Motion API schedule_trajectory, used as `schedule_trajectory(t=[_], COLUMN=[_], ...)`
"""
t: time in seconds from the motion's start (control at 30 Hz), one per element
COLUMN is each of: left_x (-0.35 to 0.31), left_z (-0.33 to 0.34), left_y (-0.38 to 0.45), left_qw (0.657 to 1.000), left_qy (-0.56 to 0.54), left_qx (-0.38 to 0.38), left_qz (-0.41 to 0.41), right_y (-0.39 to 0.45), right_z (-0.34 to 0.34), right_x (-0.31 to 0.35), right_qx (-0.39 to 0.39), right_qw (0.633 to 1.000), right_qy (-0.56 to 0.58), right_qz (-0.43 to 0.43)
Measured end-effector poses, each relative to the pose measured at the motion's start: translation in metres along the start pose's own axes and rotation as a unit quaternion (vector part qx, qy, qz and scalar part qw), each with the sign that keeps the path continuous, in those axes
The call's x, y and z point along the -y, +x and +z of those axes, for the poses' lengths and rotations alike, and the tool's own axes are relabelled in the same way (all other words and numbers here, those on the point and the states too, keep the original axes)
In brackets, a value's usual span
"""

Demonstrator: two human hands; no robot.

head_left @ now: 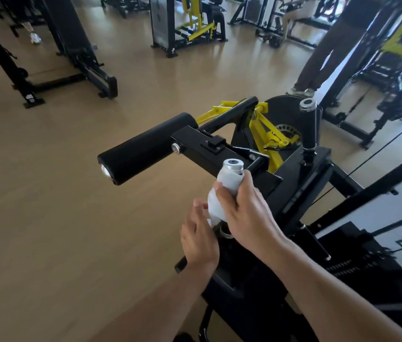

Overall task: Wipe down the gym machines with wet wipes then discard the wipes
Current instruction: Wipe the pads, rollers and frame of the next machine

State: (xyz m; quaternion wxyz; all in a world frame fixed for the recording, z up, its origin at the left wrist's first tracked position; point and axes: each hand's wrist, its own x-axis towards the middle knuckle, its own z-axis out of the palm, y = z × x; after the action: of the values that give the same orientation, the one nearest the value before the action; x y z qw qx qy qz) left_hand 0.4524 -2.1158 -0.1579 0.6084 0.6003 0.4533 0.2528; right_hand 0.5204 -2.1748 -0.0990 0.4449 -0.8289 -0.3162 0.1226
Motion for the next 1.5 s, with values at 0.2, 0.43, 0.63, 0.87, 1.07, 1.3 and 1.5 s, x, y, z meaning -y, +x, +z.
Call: schedule_trajectory(t=[0.2, 0.43, 0.63, 0.87, 1.07, 1.3, 1.5], left_x=[0.008, 0.004, 0.002, -0.021, -0.019, -0.011, -0.010], left_z=[-0.001, 0.000, -0.003, 0.053, 0.084, 0.094, 0.099], left_y=[0.004, 0.000, -0.026, -0.035, -0.010, -0.006, -0.007], left_qw=[1.000, 0.999, 0.909, 0.856, 0.870, 0.822, 0.785], left_qy=[-0.006, 0.028, -0.123, 0.200, 0.281, 0.362, 0.422], left_qx=[0.013, -0.008, 0.062, 0.213, 0.223, 0.198, 0.174], left_qz=[-0.010, 0.031, 0.394, 0.426, 0.338, 0.393, 0.418], right_y=[-0.026, -0.067, -0.054, -0.081, -0.081, 0.005, 0.011], right_z=[0.012, -0.015, -0.073, 0.008, 0.018, -0.043, -0.038], right_x=[-0.024, -0.047, -0.082, -0.108, -0.118, -0.159, -0.163], right_qx=[0.037, -0.102, -0.406, -0.186, -0.211, -0.207, -0.283], right_qw=[0.999, 0.993, 0.889, 0.943, 0.949, 0.945, 0.891], right_qy=[-0.020, 0.034, 0.128, 0.218, 0.195, 0.162, 0.277], right_qz=[0.017, 0.048, 0.169, 0.168, 0.129, 0.192, 0.223])
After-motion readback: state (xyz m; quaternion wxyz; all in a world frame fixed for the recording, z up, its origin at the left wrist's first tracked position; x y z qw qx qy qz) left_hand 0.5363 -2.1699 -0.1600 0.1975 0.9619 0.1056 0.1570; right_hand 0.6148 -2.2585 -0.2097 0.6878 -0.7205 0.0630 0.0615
